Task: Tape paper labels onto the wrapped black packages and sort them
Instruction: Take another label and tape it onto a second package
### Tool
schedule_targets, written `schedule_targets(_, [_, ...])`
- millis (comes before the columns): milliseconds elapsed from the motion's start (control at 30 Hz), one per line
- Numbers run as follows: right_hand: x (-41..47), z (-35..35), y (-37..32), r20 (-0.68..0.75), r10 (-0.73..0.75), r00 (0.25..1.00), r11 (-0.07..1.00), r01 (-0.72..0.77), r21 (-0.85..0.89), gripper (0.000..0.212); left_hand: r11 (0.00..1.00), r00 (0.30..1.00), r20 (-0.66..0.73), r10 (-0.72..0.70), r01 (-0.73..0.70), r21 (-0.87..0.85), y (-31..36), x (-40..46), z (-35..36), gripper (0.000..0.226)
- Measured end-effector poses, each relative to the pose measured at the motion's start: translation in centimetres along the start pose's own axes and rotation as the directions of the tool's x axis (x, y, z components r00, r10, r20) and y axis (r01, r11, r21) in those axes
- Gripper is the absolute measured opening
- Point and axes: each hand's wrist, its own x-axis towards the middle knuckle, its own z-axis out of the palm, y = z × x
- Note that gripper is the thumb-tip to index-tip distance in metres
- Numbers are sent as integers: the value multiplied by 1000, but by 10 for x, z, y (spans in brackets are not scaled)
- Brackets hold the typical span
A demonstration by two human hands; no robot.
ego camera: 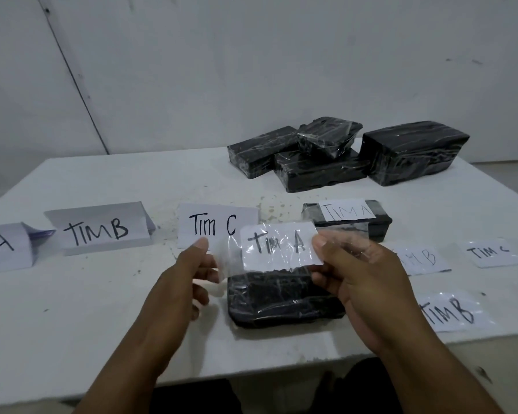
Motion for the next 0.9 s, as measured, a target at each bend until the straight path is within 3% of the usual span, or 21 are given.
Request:
schedule_targets(233, [0,-2,2,-18,-70,997,987,66,-145,9,988,988,25,151,-149,-50,-3,6,6,24])
schedule_targets(400, [1,-1,3,-50,-101,994,962,85,-258,9,984,987,10,163,-162,-70,0,10,5,22])
schedule_targets(500, [-1,-4,1,-58,-129,990,934,102,-343,12,983,984,-22,179,-180,-23,-2,9,1,21])
schedule_targets(633, [-2,-8,1,-56,-256,965,812,183,-553,12,977,977,-56,206,-202,68,-2,6,0,17])
schedule_targets(767, [-2,-13,1,-26,-330,944,728,237,-644,7,971,976,-61,210,-201,131,-4,3,1,14])
schedule_targets(900, [0,-18,1,-26,-307,951,706,209,-677,9,945,967,-87,237,-209,250,-5,3,1,16])
